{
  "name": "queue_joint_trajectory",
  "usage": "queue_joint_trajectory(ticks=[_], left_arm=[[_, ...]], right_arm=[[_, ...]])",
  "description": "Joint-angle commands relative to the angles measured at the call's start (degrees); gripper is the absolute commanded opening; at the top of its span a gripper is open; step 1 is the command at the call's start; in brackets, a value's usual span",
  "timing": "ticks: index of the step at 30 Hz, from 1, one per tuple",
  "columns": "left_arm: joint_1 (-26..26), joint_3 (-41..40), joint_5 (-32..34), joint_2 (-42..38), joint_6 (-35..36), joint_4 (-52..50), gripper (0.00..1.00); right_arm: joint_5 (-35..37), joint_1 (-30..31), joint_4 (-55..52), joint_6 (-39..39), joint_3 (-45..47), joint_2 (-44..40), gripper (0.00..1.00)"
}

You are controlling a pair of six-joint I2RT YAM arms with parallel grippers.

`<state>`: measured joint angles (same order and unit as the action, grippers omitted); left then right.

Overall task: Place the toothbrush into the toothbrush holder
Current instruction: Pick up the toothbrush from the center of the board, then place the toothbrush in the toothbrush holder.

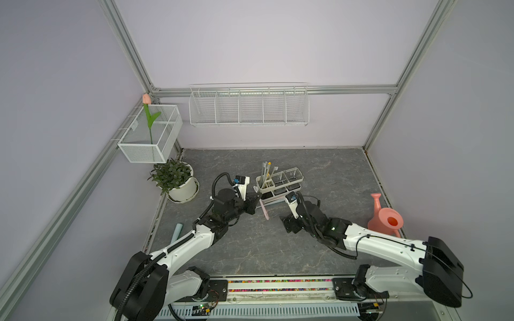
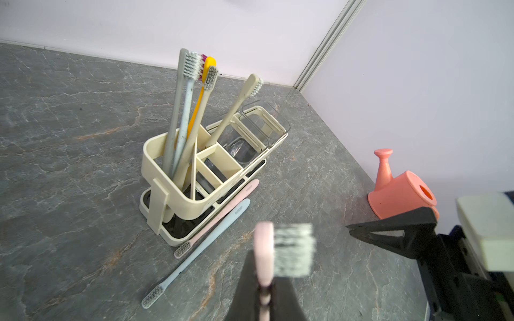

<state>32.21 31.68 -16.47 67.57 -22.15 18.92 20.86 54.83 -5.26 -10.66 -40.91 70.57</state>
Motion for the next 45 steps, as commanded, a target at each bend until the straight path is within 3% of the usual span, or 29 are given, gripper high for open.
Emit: queue_joint_trajectory(ticks=[1,16,26,31,38,45], left_arm=[[-0.13,-0.57,1.33,-0.86,0.54,-1.03,0.00],[-0.13,-0.63,2.82,-0.95,1.01,-1.87,0.00],[-0.13,-1.02,3.99,-1.39,0.96,-1.90,0.00],[-0.12,-1.62,4.77,-1.55,1.51,-1.26,0.00],[-0.13,-1.10,5.78,-1.07,3.17,-2.83,0.00],[-0.13,-0.76,6.13,0.60,3.61,-2.75,0.00]], right_arm=[[3.42,-0.83,-2.32,-1.21,2.18,-2.80,0.89],[3.37,-5.49,-5.36,-4.43,8.10,-6.76,0.89],[10.35,-7.87,0.49,-1.43,10.25,-3.07,0.89],[11.06,-8.41,9.60,1.15,14.23,-3.47,0.89],[15.47,-8.61,14.16,-0.12,17.14,-1.84,0.89],[17.70,-9.12,12.70,1.17,15.86,-2.03,0.89]])
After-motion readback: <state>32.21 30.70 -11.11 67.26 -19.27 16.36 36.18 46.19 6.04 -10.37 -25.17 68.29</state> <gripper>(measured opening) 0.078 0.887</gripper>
